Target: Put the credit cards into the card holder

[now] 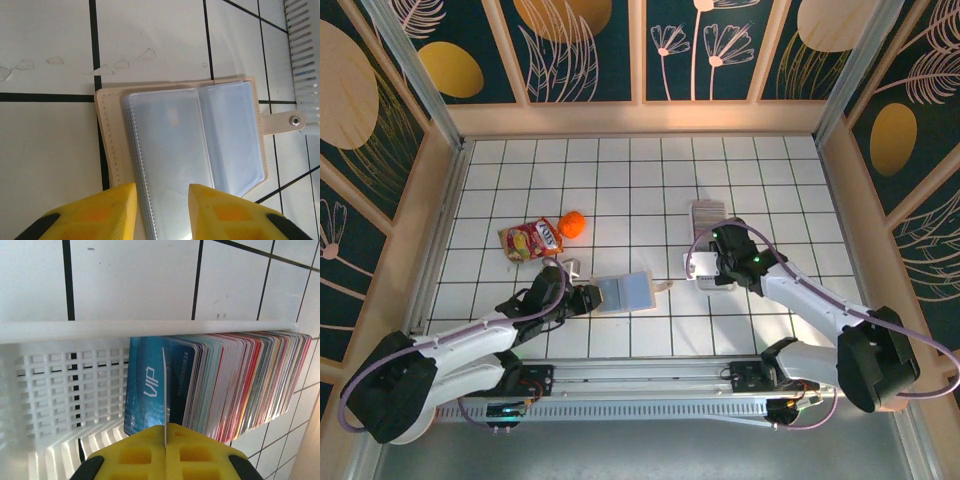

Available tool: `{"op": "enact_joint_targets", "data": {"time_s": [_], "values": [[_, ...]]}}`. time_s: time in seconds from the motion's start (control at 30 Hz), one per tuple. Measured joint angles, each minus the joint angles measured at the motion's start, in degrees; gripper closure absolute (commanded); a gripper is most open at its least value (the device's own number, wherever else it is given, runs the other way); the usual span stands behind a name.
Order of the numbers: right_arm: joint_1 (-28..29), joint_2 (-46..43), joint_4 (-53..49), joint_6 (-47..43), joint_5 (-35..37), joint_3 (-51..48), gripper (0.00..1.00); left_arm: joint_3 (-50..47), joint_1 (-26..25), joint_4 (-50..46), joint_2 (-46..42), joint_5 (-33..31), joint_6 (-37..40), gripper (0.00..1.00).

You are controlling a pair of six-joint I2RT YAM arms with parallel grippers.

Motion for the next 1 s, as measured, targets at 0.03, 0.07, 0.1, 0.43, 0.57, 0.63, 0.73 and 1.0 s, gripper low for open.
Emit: {"op": "enact_joint_targets", "data": {"time_s": [0.03, 0.07, 0.1, 0.43, 0.57, 0.63, 0.73, 1.0], "values": [[0.4, -0.2, -1.1, 0.7, -0.3, 0.6, 1.00, 0.0, 0.0, 0.0, -0.2, 0.0, 0.0, 0.67], [1.0, -0.5, -2.3, 1.5, -0.6, 1.2, 1.00, 0.0, 0.0, 0.0, -0.4, -0.1, 0.0, 0.67], [1.5, -0.7, -3.3, 2.2, -1.1, 1.8, 1.00, 0.0, 0.0, 0.0, -0.5, -0.1, 0.0, 0.67], [8.9, -6.4, -11.0, 16.9, -6.3, 7.3, 1.00, 0.0, 0.0, -2.5, -3.9, -1.6, 0.0, 0.66], [10.7, -8.9, -9.4, 30.8, -8.6, 10.9, 1.00, 0.0, 0.0, -3.8, -5.9, -2.9, -0.9, 0.71], [11.9, -9.8, -6.0, 40.7, -9.1, 11.8, 1.00, 0.0, 0.0, -4.6, -6.9, -3.4, -1.9, 0.71], [12.8, -10.6, -0.2, 57.1, -10.6, 11.5, 1.00, -0.9, 0.0, -4.5, -8.5, -3.5, -3.5, 0.70], [11.6, -2.4, 15.0, 99.3, -18.4, 3.7, 1.00, -1.5, 0.0, -5.0, -8.7, -3.5, -7.2, 0.71]]}}
